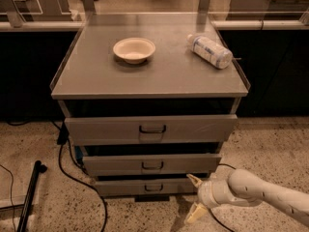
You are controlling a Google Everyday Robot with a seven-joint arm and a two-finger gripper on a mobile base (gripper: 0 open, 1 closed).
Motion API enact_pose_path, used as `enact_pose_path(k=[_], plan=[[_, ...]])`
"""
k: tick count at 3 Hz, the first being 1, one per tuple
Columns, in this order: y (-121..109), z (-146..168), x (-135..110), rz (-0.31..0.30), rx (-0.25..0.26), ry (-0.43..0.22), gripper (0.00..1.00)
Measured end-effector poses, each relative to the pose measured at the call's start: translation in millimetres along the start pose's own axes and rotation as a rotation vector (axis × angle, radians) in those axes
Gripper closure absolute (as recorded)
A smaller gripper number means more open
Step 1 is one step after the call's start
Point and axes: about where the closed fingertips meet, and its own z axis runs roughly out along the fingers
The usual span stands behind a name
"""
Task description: Open bottom drawer
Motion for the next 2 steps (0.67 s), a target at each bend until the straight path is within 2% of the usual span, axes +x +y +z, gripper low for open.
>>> enact_pose_path(k=[1, 2], plan=[[-1.6, 20.2, 29.6, 0.044, -0.026, -0.071, 0.00], [-9.5, 53.0, 69.1, 0.073, -0.050, -0.200, 0.00]])
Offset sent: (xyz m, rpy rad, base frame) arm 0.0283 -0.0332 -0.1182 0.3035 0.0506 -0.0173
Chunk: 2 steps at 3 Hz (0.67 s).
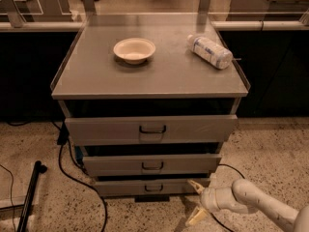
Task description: Open bottom drawer
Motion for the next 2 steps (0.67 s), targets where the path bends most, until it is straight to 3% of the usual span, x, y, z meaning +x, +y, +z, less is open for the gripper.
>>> enact_pose_path(k=[1, 2], plan=[[-18.7, 14.0, 27.7, 0.006, 0.007, -0.070, 0.00], [-18.8, 15.4, 27.4, 0.005, 0.006, -0.071, 0.00]])
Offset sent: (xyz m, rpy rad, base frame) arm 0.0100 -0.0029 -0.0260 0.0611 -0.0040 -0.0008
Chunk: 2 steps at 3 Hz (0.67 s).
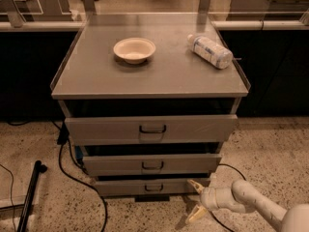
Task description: Open bottom drawer
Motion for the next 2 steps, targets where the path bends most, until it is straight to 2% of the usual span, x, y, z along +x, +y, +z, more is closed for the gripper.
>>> enact_pose_path(k=[2], plan=[[-33.6, 29.1, -3.1, -0.083, 0.015, -0.012, 0.00]])
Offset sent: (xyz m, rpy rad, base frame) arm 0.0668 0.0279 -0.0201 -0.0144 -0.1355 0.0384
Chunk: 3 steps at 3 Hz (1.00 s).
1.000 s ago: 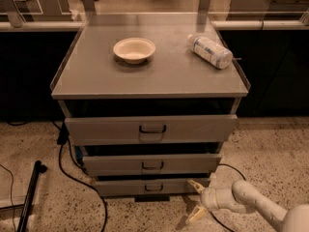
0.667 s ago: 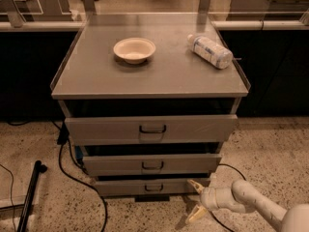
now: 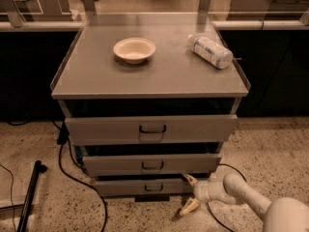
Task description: Open bottom drawer
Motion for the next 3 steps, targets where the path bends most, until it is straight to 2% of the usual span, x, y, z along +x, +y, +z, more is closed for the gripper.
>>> enact_pose_path(k=[2, 3], plan=[[-22.6, 20.7, 12.6, -0.043, 0.015, 0.038, 0.00], [-31.3, 27.3, 26.8, -0.059, 0.038, 0.120, 0.00]])
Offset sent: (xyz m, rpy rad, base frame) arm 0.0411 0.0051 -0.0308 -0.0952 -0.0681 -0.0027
